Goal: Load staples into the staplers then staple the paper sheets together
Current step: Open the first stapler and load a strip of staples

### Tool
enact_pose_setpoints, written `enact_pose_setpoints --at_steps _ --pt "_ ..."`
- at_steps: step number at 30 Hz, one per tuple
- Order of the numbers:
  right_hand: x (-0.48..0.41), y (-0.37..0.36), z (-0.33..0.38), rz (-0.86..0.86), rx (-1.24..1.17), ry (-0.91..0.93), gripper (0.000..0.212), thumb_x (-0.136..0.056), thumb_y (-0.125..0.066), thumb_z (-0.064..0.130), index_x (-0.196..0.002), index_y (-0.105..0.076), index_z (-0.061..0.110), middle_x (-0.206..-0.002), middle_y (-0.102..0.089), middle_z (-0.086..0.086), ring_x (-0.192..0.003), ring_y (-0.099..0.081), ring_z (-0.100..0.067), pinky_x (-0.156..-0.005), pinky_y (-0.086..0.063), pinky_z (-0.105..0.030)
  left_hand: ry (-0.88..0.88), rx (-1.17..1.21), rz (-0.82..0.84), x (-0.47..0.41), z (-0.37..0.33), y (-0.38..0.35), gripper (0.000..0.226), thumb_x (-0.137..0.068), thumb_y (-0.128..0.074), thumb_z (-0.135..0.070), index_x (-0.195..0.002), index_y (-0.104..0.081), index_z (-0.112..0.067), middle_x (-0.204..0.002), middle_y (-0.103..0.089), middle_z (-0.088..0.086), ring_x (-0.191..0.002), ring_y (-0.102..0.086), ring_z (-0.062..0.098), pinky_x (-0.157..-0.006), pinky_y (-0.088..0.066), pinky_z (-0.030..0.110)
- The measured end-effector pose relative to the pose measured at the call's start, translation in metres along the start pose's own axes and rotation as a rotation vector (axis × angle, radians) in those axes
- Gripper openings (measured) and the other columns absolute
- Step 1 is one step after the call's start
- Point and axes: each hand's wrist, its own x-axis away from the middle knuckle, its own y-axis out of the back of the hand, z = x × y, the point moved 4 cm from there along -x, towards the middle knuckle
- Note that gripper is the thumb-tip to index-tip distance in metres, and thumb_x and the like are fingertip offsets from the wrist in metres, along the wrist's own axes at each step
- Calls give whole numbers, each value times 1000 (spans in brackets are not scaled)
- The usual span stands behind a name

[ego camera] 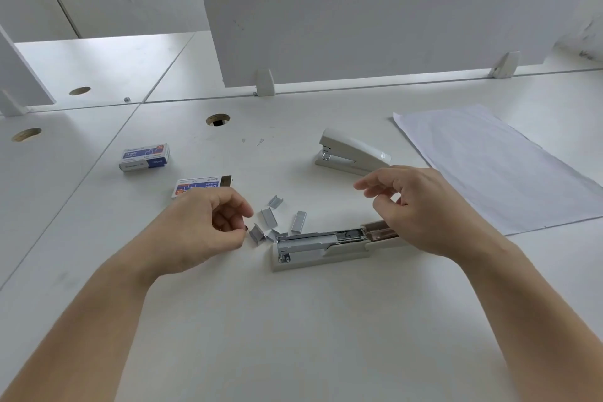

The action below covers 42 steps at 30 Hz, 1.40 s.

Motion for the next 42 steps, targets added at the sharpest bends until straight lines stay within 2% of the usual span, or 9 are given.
enact_pose_setpoints --at_steps 3,8,16,22,26,30,34,38,42 --pt "-1 0 0 -13 -10 7 33 -90 -53 14 -108 -72 34 -96 -70 16 -93 -64 -9 -83 -53 -31 5 265 -27 0 -7 1 23 -74 -75 -1 -90 -68 -16 -72 -68 0 -67 -62 13 -67 -54 23" --pt "0 -3 10 -54 -85 70 31 -90 -57 12 -107 -75 32 -95 -72 17 -89 -64 -3 -78 -51 -22 -11 786 33 -2 -20 -12 36 -66 -69 2 -100 -63 -7 -73 -64 6 -65 -62 15 -60 -52 20" --pt "0 -13 13 2 -73 99 25 -93 -58 21 -107 -75 32 -91 -69 16 -85 -65 -3 -76 -53 -24 -29 735 -4 -6 -20 -30 23 -57 -78 -22 -79 -77 -15 -67 -67 3 -63 -62 14 -64 -50 17" --pt "1 -15 13 74 -4 50 23 -96 -57 26 -113 -72 30 -90 -67 16 -71 -56 12 -66 -42 -8 27 639 -170 -13 -22 -33 9 -80 -74 -11 -86 -77 -17 -76 -75 11 -65 -64 16 -63 -52 18" --pt "3 -18 14 156 -21 26 23 -95 -59 30 -113 -72 32 -83 -71 14 -69 -62 2 -67 -51 -17 -37 447 -171 -19 -33 -47 6 -77 -79 -14 -80 -77 -18 -78 -76 4 -70 -66 14 -70 -54 25" --pt "3 -15 9 204 -50 -11 24 -88 -67 38 -111 -72 33 -79 -72 16 -68 -65 -2 -73 -56 -26 -119 245 -87 -19 -44 -62 5 -75 -81 -21 -75 -77 -24 -74 -72 -3 -45 -44 1 -52 -39 14" --pt "-1 -10 0 145 33 -49 28 -89 -66 39 -116 -71 32 -86 -70 15 -71 -61 2 -73 -51 -20 -108 158 -71 -23 -45 -62 3 -80 -77 -20 -79 -79 -19 -65 -67 -9 -38 -45 -5 -46 -32 5" --pt "-1 -11 1 162 47 -43 29 -88 -68 41 -115 -71 33 -83 -70 17 -74 -64 0 -76 -54 -25 -177 115 -89 -23 -42 -57 10 -88 -68 -24 -87 -77 -21 -91 -69 -8 -50 -51 -4 -51 -39 7" --pt "-6 -15 8 244 -18 -27 33 -82 -73 49 -112 -72 36 -86 -73 20 -74 -65 5 -74 -52 -17 -129 200 -153 -23 -28 -43 24 -96 -51 -13 -96 -70 -28 -90 -71 -6 -62 -53 6 -56 -46 17"
